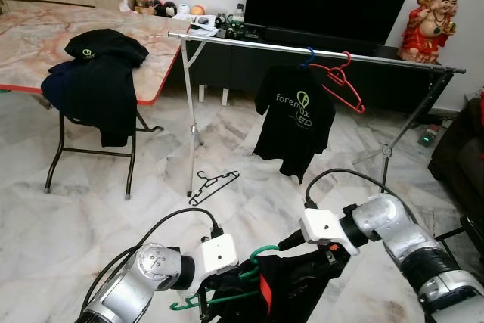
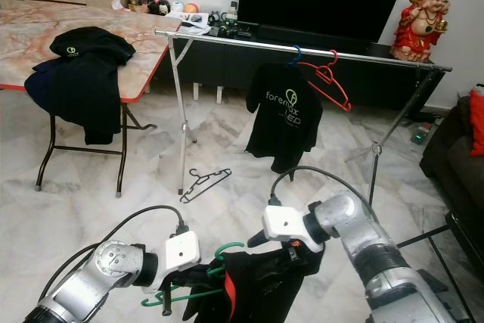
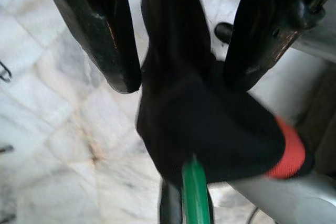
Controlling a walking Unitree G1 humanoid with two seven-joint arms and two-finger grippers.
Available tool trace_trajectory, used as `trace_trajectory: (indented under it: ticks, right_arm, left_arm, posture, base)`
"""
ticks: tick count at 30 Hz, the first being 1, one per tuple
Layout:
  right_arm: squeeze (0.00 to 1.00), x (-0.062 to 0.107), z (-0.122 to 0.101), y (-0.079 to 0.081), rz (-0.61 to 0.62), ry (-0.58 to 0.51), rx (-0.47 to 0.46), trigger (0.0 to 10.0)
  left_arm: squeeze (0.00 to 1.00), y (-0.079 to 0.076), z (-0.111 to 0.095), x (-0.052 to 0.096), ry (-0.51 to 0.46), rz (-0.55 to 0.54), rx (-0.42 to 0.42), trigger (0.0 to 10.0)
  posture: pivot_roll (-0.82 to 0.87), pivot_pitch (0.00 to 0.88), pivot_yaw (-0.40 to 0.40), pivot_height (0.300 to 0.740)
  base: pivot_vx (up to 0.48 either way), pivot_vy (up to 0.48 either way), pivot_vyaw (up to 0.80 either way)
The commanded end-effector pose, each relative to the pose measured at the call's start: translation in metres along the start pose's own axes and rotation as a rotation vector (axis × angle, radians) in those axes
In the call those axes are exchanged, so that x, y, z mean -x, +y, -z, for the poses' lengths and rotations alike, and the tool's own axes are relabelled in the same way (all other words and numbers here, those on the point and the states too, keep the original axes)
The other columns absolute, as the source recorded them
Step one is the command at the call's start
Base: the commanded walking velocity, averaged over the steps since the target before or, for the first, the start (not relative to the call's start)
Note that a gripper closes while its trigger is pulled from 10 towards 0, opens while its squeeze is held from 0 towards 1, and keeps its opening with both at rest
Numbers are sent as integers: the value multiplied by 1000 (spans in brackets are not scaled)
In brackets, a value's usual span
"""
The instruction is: Hang hanger
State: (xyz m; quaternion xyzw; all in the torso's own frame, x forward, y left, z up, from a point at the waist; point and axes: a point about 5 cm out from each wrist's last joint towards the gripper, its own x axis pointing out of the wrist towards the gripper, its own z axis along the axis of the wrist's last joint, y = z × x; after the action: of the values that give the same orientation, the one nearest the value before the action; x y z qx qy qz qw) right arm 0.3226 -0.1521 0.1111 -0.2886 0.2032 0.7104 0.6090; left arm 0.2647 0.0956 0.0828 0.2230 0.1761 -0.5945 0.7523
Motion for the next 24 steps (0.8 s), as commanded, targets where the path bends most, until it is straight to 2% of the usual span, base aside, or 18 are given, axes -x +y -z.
trace_trajectory:
  ticks: [1,8,11,24]
  right_arm:
    - [0,2,0,0,-17,9,8,10000]
    - [0,-2,6,2,-52,76,22,10000]
    - [0,-2,12,4,-67,155,42,10000]
    - [0,-8,12,3,-75,164,34,10000]
  left_arm:
    - [0,1,-16,-2,-31,17,-57,10000]
    - [0,2,-20,-3,-25,27,-74,10000]
    - [0,2,-22,-5,-23,36,-86,10000]
    - [0,2,-26,-6,-20,50,-102,10000]
  posture:
    - [174,0,-144,740]
    - [178,0,-147,740]
    - [180,0,-150,740]
    - [188,0,-155,740]
  base:
    - [0,0,0]
    - [0,0,0]
    - [0,0,0]
    - [0,0,0]
